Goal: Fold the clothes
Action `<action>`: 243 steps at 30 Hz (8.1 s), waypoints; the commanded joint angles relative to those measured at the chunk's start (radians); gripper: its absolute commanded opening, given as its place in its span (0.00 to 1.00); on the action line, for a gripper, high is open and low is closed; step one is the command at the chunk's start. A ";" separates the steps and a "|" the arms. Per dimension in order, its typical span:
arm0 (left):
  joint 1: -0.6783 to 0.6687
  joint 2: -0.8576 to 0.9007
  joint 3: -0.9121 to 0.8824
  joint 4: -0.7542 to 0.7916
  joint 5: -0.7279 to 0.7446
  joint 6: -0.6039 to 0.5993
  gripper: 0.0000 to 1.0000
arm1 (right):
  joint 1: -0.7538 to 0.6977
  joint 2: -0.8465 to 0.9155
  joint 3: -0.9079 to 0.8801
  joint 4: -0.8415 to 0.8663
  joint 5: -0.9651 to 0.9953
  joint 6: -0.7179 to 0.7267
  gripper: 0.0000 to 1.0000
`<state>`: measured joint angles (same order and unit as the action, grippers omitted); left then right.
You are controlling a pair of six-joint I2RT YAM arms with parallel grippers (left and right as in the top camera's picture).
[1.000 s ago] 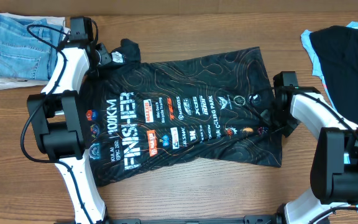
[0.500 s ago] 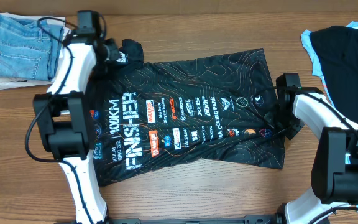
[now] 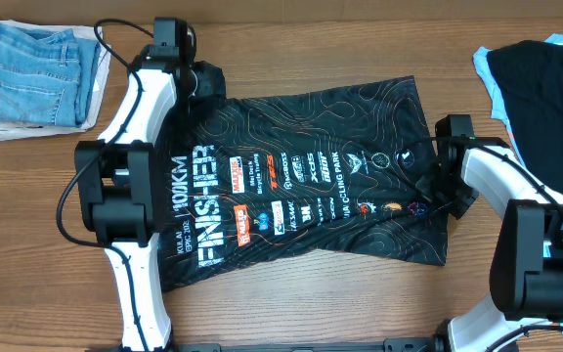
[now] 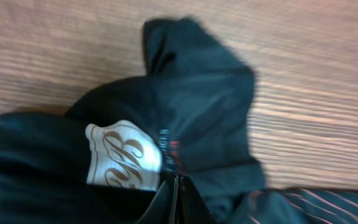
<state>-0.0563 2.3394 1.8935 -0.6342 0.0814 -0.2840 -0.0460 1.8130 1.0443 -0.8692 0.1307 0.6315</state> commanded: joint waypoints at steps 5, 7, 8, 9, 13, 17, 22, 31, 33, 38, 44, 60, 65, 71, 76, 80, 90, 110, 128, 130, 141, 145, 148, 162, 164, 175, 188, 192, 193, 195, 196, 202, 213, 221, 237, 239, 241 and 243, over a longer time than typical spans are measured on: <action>0.032 0.093 0.019 0.051 -0.068 0.015 0.04 | 0.000 0.046 -0.037 -0.019 -0.066 -0.011 0.13; 0.038 0.102 0.019 0.073 -0.091 0.014 0.04 | 0.000 0.046 -0.037 -0.024 -0.066 -0.011 0.13; 0.042 0.106 0.019 0.088 -0.101 0.014 0.04 | 0.000 0.046 -0.037 -0.027 -0.066 -0.011 0.13; 0.045 0.109 0.019 0.100 -0.109 0.014 0.04 | 0.000 0.046 -0.037 -0.029 -0.066 -0.011 0.10; 0.064 0.126 0.019 0.163 -0.119 0.014 0.05 | 0.000 0.046 -0.037 -0.044 -0.066 -0.012 0.08; 0.085 0.150 0.019 0.224 -0.119 0.015 0.05 | 0.000 0.046 -0.037 -0.051 -0.066 -0.012 0.08; 0.106 0.163 0.020 0.290 -0.174 0.014 0.04 | 0.000 0.046 -0.037 -0.058 -0.066 -0.012 0.07; 0.143 0.163 0.143 0.227 -0.205 0.035 0.19 | 0.000 0.046 -0.035 -0.051 -0.065 -0.011 0.04; 0.142 0.162 0.230 0.138 -0.204 0.039 0.25 | 0.000 0.046 -0.021 -0.048 -0.064 -0.006 0.04; 0.123 0.162 0.616 -0.198 -0.200 0.037 0.69 | 0.000 0.029 0.124 -0.095 -0.064 -0.005 0.08; 0.100 0.162 0.932 -0.593 -0.150 0.026 0.77 | 0.000 0.021 0.413 -0.141 -0.090 -0.156 0.56; 0.043 0.162 0.849 -1.056 0.155 -0.026 1.00 | 0.000 0.188 0.580 0.124 -0.345 -0.431 0.63; 0.019 0.162 0.793 -1.056 0.133 -0.026 1.00 | 0.001 0.273 0.580 0.196 -0.346 -0.430 0.14; -0.004 0.162 0.792 -1.056 0.125 -0.026 1.00 | 0.004 0.341 0.580 0.287 -0.351 -0.402 0.04; -0.020 0.162 0.792 -1.056 0.130 -0.028 1.00 | 0.013 0.386 0.580 0.336 -0.357 -0.392 0.04; -0.023 0.162 0.786 -1.056 0.128 -0.027 1.00 | 0.019 0.426 0.580 0.362 -0.357 -0.392 0.04; -0.026 0.162 0.724 -1.056 0.129 -0.030 1.00 | 0.019 0.469 0.580 0.418 -0.337 -0.391 0.04; -0.030 0.162 0.719 -1.056 0.113 -0.026 1.00 | -0.087 0.540 0.598 0.451 -0.041 -0.392 0.04; -0.053 0.212 0.711 -0.891 0.073 -0.026 0.77 | -0.093 0.540 1.385 -0.330 -0.241 -0.363 0.62; -0.063 0.244 0.711 -0.863 0.073 -0.026 0.58 | -0.093 0.540 1.442 -0.415 -0.318 -0.363 0.62; -0.076 0.356 0.711 -0.619 0.069 0.084 0.67 | -0.066 0.540 1.481 -0.652 -0.507 -0.408 0.58; -0.076 0.356 0.711 -0.510 0.023 0.087 0.77 | -0.039 0.540 1.481 -0.671 -0.507 -0.422 0.58; -0.076 0.356 0.711 -0.444 0.019 0.138 0.80 | -0.016 0.540 1.481 -0.685 -0.507 -0.432 0.58; -0.109 0.356 0.711 -0.279 -0.063 0.320 0.72 | 0.094 0.540 1.481 -0.701 -0.400 -0.460 0.58; -0.118 0.356 0.711 -0.274 -0.063 0.365 0.71 | 0.099 0.540 1.481 -0.701 -0.400 -0.456 0.58; -0.127 0.372 0.711 -0.221 -0.145 0.484 0.74 | 0.099 0.540 1.481 -0.711 -0.401 -0.454 0.58; -0.122 0.426 0.711 -0.223 -0.146 0.486 0.64 | 0.099 0.540 1.481 -0.708 -0.400 -0.454 0.57; -0.119 0.431 0.711 -0.214 -0.161 0.486 0.55 | 0.099 0.540 1.481 -0.708 -0.400 -0.454 0.57; -0.119 0.431 0.711 -0.208 -0.171 0.486 0.51 | 0.099 0.540 1.481 -0.708 -0.399 -0.454 0.57; -0.119 0.431 0.711 -0.196 -0.195 0.486 0.44 | 0.099 0.540 1.481 -0.707 -0.392 -0.454 0.56; -0.119 0.431 0.711 -0.190 -0.199 0.486 0.42 | 0.099 0.540 1.481 -0.708 -0.392 -0.454 0.56; -0.119 0.431 0.711 -0.146 -0.224 0.449 0.16 | 0.099 0.540 1.481 -0.708 -0.392 -0.454 0.56; -0.089 0.431 0.713 -0.005 -0.561 0.240 0.04 | 0.099 0.540 1.481 -0.734 -0.365 -0.454 0.53; -0.006 0.431 0.713 -0.007 -0.579 0.119 0.06 | 0.099 0.540 1.481 -0.758 -0.356 -0.454 0.53; -0.055 0.308 0.937 -0.418 -0.532 0.116 1.00 | 0.118 0.538 1.484 -0.768 -0.359 -0.372 0.49; -0.069 0.266 0.979 -0.528 -0.506 0.068 1.00 | 0.119 0.529 1.485 -0.773 -0.360 -0.357 0.48; -0.079 0.216 1.006 -0.621 -0.483 0.021 1.00 | 0.119 0.511 1.489 -0.788 -0.360 -0.355 0.48; -0.084 0.166 1.019 -0.687 -0.464 -0.016 1.00 | 0.119 0.483 1.490 -0.805 -0.359 -0.343 0.48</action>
<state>-0.1276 2.6659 2.8410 -1.2594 -0.4324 -0.2031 0.0677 2.3646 2.5050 -1.6608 -0.2314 0.2581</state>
